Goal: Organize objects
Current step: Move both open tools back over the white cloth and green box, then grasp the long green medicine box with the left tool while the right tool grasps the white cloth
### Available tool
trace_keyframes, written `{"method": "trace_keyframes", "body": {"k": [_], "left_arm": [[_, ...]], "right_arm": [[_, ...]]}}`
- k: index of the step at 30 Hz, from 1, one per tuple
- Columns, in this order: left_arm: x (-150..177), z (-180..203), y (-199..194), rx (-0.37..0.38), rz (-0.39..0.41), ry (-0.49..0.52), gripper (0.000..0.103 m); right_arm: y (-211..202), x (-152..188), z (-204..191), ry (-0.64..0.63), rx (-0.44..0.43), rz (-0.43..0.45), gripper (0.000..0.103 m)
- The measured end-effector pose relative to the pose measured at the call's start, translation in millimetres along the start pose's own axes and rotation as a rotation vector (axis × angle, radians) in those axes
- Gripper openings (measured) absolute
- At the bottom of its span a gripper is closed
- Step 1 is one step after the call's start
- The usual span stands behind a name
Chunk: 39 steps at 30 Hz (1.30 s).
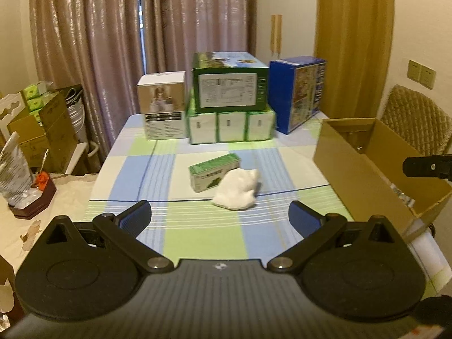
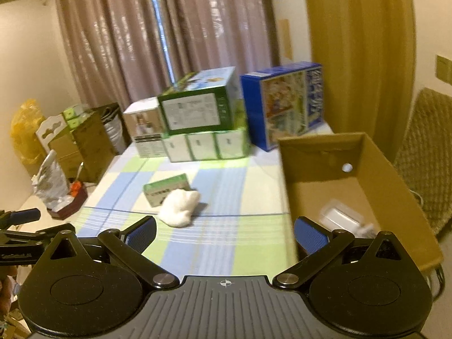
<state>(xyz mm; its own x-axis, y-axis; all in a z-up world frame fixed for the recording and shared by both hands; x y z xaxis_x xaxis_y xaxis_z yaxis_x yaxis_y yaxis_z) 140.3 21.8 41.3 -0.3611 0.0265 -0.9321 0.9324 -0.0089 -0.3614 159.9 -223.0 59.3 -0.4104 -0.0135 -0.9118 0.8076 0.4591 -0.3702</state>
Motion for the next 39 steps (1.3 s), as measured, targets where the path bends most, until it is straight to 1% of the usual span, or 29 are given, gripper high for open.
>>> {"method": "trace_keyframes", "body": {"k": [4, 9, 12, 16, 19, 23, 26, 29, 31, 33, 39], "left_arm": [[5, -19, 13, -0.019, -0.013, -0.003, 0.102], [15, -39, 38, -0.029, -0.038, -0.003, 0.102], [23, -50, 56, -0.025, -0.055, -0.008, 0.102], [34, -61, 80, -0.018, -0.075, -0.017, 0.102], [39, -70, 97, 0.002, -0.089, -0.060, 0.102], [47, -79, 120, 0.007, -0.099, -0.027, 0.102], [52, -87, 139, 0.019, -0.114, -0.024, 0.102], [54, -91, 156, 0.032, -0.117, 0.014, 0.101], [55, -92, 167, 0.047, -0.121, 0.023, 0.101], [57, -93, 178, 0.057, -0.125, 0.030, 0.101], [63, -94, 203, 0.075, -0.133, 0.049, 0.101]], "right_arm": [[23, 5, -21, -0.025, -0.032, -0.009, 0.101], [57, 20, -38, -0.046, -0.055, -0.041, 0.101], [77, 30, -45, -0.060, -0.064, -0.060, 0.101], [105, 42, -54, -0.078, -0.071, -0.063, 0.101], [128, 52, -60, -0.083, -0.093, -0.064, 0.101], [160, 64, -68, -0.100, -0.115, -0.068, 0.101], [184, 73, -72, -0.107, -0.129, -0.078, 0.101], [205, 81, -75, -0.111, -0.146, -0.077, 0.100], [219, 88, -75, -0.109, -0.144, -0.085, 0.095], [233, 95, -73, -0.101, -0.139, -0.098, 0.092], [270, 113, -79, -0.098, -0.148, -0.118, 0.090]]}}
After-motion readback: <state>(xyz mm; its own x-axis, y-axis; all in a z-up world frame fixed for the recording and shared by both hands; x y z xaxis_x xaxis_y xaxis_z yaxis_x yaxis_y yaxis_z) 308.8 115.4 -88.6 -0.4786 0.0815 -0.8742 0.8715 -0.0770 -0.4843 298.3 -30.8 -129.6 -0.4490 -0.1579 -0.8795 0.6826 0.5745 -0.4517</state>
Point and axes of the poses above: each gripper's, at about its wrist camera, not at the fingertips, and y roughly the way its jaws point, z to its right, x to its underside, the point moved 9 cm from there along y, roughly the way its jaws point, and after that the axes turned 14 degrees about z, right-handed, at the moved point
